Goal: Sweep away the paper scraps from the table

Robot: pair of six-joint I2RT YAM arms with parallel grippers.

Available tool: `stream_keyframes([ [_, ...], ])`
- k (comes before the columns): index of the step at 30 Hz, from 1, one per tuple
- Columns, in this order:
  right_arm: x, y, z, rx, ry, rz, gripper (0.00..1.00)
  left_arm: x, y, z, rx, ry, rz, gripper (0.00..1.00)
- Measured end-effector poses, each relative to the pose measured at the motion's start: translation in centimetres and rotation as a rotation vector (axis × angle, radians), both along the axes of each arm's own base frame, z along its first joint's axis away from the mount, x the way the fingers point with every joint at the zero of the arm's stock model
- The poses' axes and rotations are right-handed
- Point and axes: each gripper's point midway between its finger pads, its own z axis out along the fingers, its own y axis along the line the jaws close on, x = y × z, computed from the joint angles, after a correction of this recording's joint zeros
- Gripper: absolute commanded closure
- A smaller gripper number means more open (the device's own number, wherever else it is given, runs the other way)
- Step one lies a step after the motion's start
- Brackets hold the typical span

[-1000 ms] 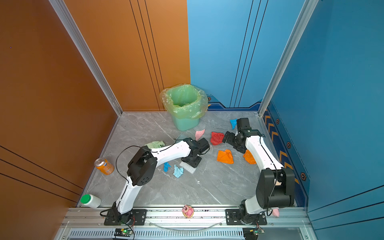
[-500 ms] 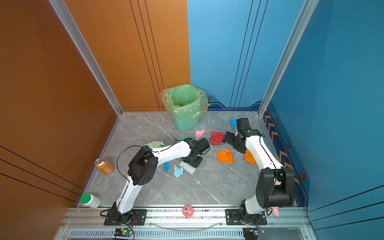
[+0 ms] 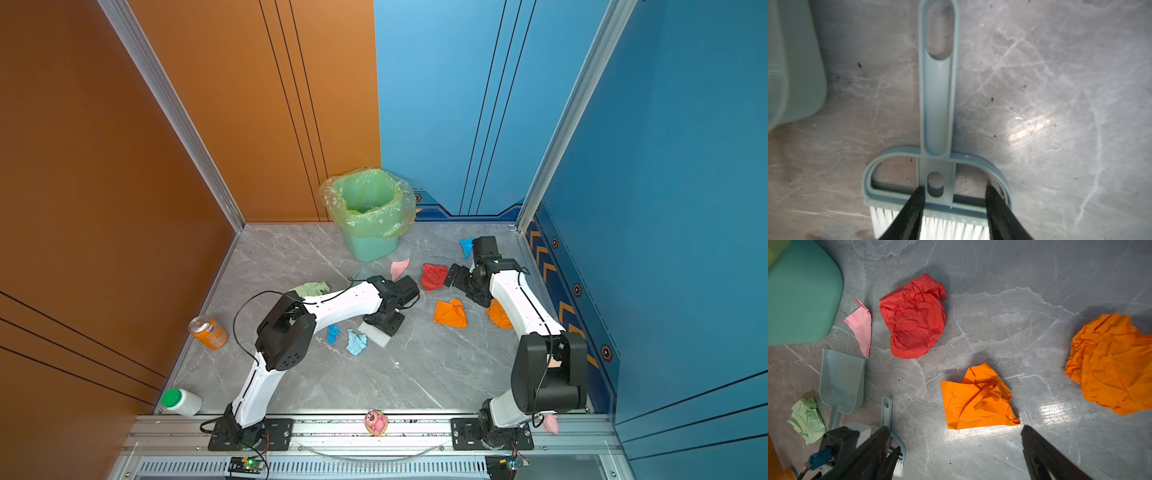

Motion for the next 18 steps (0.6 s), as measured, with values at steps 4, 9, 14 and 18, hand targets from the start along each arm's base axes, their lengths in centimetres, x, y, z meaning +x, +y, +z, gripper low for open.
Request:
stream_keyframes([
  [4, 0.0, 0.01, 0.0, 0.0, 0.0, 0.0, 0.0, 0.01, 0.02, 0.0, 0.001, -0.001, 0.0, 0.49],
  [9, 0.01, 0.01, -0.16, 0.0, 0.005, 0.001, 0.0, 0.06, 0.08, 0.05, 0.004, -0.004, 0.0, 0.49],
  [14, 0.02, 0.04, -0.56, -0.001, 0.016, 0.001, 0.0, 0.18, 0.34, 0.09, 0.017, -0.013, 0.002, 0.51],
  [18, 0.03, 0.06, -0.7, 0.0, 0.021, 0.002, 0.0, 0.19, 0.67, 0.11, 0.034, -0.017, 0.003, 0.5],
])
